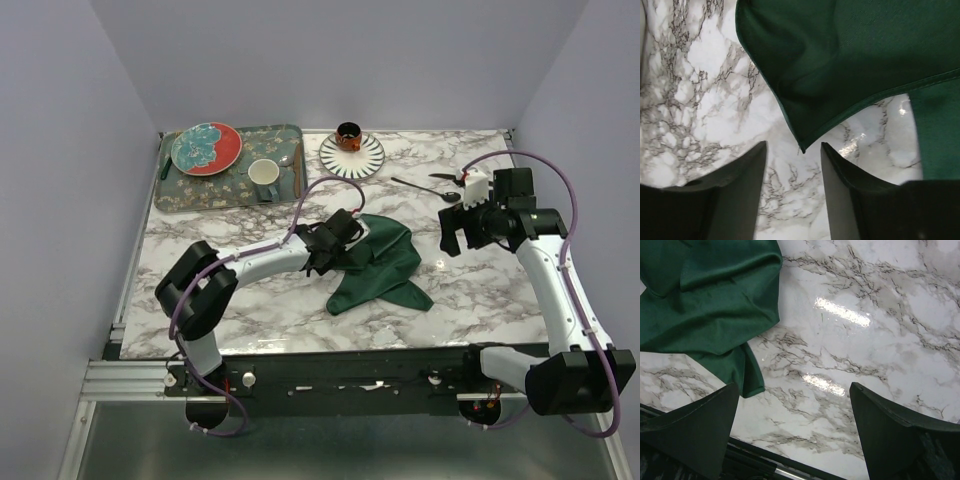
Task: Fold the napkin into a case and place the utensils inside
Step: Pick up the crumpled napkin from the center of the board.
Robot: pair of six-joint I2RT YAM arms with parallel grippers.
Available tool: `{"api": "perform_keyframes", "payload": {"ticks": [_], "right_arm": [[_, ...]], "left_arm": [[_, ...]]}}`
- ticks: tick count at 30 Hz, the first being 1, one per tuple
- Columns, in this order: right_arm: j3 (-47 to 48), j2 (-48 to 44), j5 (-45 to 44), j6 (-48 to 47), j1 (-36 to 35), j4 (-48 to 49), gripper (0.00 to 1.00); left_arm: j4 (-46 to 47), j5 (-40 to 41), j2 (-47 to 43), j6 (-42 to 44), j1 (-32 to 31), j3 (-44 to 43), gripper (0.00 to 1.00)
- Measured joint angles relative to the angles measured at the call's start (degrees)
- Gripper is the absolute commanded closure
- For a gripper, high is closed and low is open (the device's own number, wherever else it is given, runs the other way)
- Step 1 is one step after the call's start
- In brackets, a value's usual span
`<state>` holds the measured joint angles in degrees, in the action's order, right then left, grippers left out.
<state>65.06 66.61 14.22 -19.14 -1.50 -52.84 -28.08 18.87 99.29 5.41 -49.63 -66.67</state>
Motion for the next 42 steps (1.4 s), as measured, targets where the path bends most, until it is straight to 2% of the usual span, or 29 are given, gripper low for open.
{"api": "perform_keyframes", "payload": {"ticks": [2,3,6,10,13,16,21,26,30,32,40,42], "right_arm": [[0.0,0.2,0.1,0.0,0.0,0.0,0.0],[0.0,0.3,0.2,0.0,0.0,0.0,0.0],[0.0,0.7,0.5,0.0,0.0,0.0,0.0],[0.0,1.8,1.9,0.0,0.0,0.0,0.0],[0.6,3.5,3.2,0.0,-0.2,0.0,0.0],[3.1,6.9,5.0,0.2,-0.8,0.2,0.0],[8.4,12.0,8.7,1.3,-1.7,0.7,0.02],[12.1,15.8,11.8,2.9,-3.6,1.9,0.05],[14.0,18.9,13.4,4.0,-7.2,2.8,0.11],[14.9,20.9,14.1,4.5,-9.5,3.2,0.19],[16.1,29.6,16.9,10.4,-23.6,7.0,0.22],[17.2,31.8,15.8,11.7,-27.9,8.0,0.29]], "left_arm": [[0.2,0.9,0.8,0.3,0.0,0.0,0.67],[0.3,1.4,1.1,0.6,0.3,0.0,0.79],[0.5,2.0,2.0,0.4,0.9,-0.3,1.0],[-0.1,1.6,3.8,-0.4,4.7,-2.2,1.0],[-0.6,-1.3,1.2,0.4,8.1,-1.8,1.0],[-1.7,-3.9,-4.9,2.5,9.6,0.1,1.0],[-4.5,-10.8,-22.3,9.2,9.0,0.8,1.0],[-9.2,-17.8,-30.0,16.1,8.2,-0.6,1.0],[-13.7,-20.9,-31.8,19.8,7.3,2.9,1.0],[-15.8,-21.8,-31.6,20.4,7.1,4.9,1.0],[-17.8,-23.2,-31.8,20.5,7.1,8.7,1.0],[-17.9,-23.4,-31.8,20.4,7.1,9.9,1.0]]}}
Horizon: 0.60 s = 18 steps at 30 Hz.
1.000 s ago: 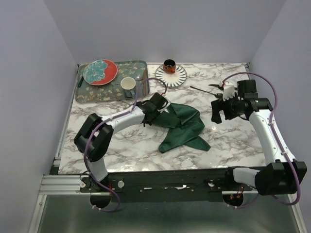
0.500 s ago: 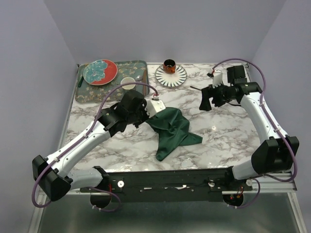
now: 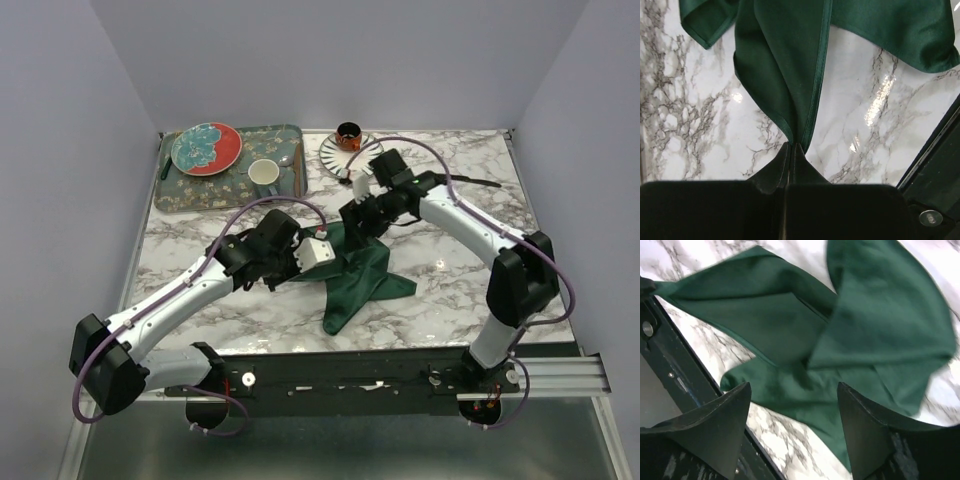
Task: Fold the napkin into a case and place the utensils inside
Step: Pick up the crumpled napkin from the center of the board.
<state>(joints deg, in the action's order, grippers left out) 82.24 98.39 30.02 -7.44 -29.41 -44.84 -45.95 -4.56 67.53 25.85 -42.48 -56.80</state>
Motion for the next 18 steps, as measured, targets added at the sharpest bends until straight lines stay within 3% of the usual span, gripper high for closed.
{"api": "perform_keyframes", "payload": {"ticks": [7,17,18], "right_arm": [[6.3,8.9,-7.8,1.9,-9.4,2.5,0.35],[9.3,16.3,-18.3,3.4,-9.4,2.7,0.37],[9.2,16.4,-18.5,3.4,-9.4,2.7,0.41]], "left_arm": [[0.1,-0.2,-0.1,-0.4,0.0,2.0,1.0],[0.8,-0.7,-2.4,-0.8,0.5,4.0,1.0],[0.9,-0.7,-2.5,-0.9,0.7,4.3,1.0]]}}
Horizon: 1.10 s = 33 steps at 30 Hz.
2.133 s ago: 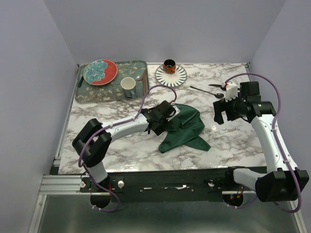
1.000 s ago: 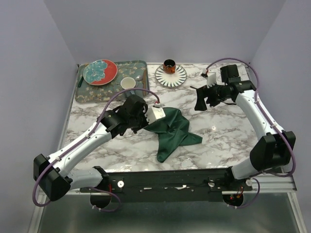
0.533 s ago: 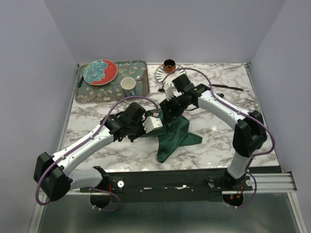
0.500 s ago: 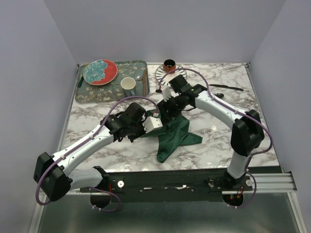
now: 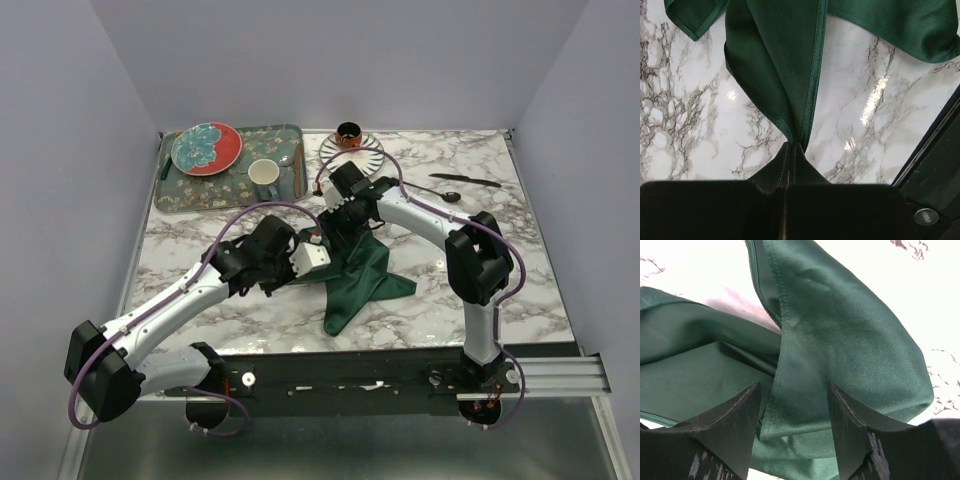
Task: Fold the napkin into a case and place the utensils inside
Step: Pick up the crumpled napkin from the center of the board, then flatten out the crumpled napkin at the center of the board.
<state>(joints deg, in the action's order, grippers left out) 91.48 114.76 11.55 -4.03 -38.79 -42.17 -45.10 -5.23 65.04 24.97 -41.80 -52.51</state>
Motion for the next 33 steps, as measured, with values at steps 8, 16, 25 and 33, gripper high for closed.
{"api": "perform_keyframes", "payload": {"ticks": [8,16,25,33], "right_arm": [[-2.5,0.0,-2.4,-1.4,0.0,-1.3,0.99],[-9.6,-9.5,-4.9,-6.6,4.1,-4.7,0.99],[-7.5,-26.9,-4.9,-12.7,20.0,-11.0,0.99],[-2.0,-39.1,-5.2,-16.9,24.5,-13.9,0.99]], "left_arm": [[0.1,-0.2,-0.1,-0.2,1.6,0.8,1.0],[-0.2,-0.5,-0.9,-0.6,7.4,0.8,1.0],[-1.9,0.1,-3.3,-0.6,11.6,-4.3,1.0],[-1.1,2.3,-5.4,-1.1,15.3,-19.4,1.0]]}}
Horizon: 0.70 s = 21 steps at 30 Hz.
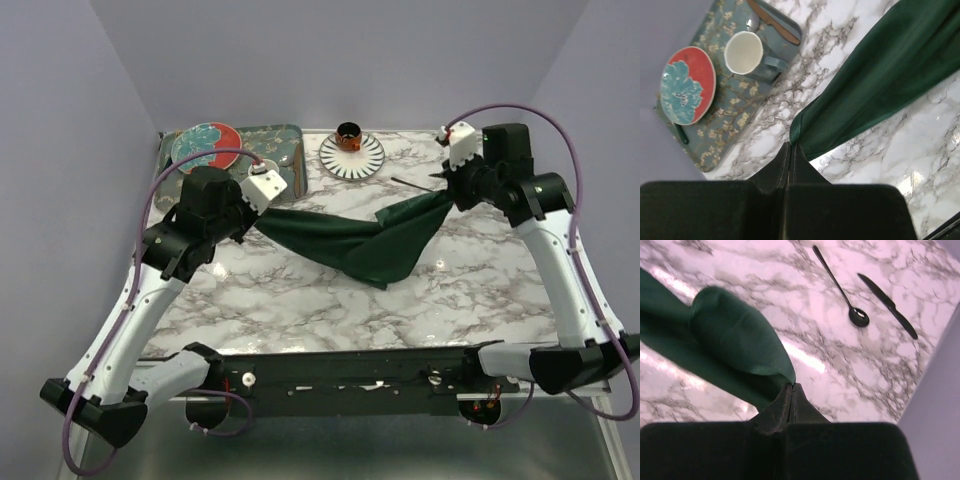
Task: Fold the napkin into a case and place the utensils inside
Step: Flatten out the crumpled napkin at the center of the board.
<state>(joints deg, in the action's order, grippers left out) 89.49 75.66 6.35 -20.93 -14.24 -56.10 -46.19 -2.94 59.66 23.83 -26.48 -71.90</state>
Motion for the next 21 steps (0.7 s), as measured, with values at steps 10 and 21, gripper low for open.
{"api": "perform_keyframes", "payload": {"ticks": [10,21], "right_arm": [[-24.2,-8.3,-1.4,-7.8,1.3,-7.2,0.99],[-23.2,0.1,10.1,-12.8,0.5,-17.6,0.2]], "left_arm": [[-3.7,0.6,-10.6,3.3,1.0,14.8,1.0],[-6.2,2.3,-5.3,7.3,1.3,25.9,1.0]]}}
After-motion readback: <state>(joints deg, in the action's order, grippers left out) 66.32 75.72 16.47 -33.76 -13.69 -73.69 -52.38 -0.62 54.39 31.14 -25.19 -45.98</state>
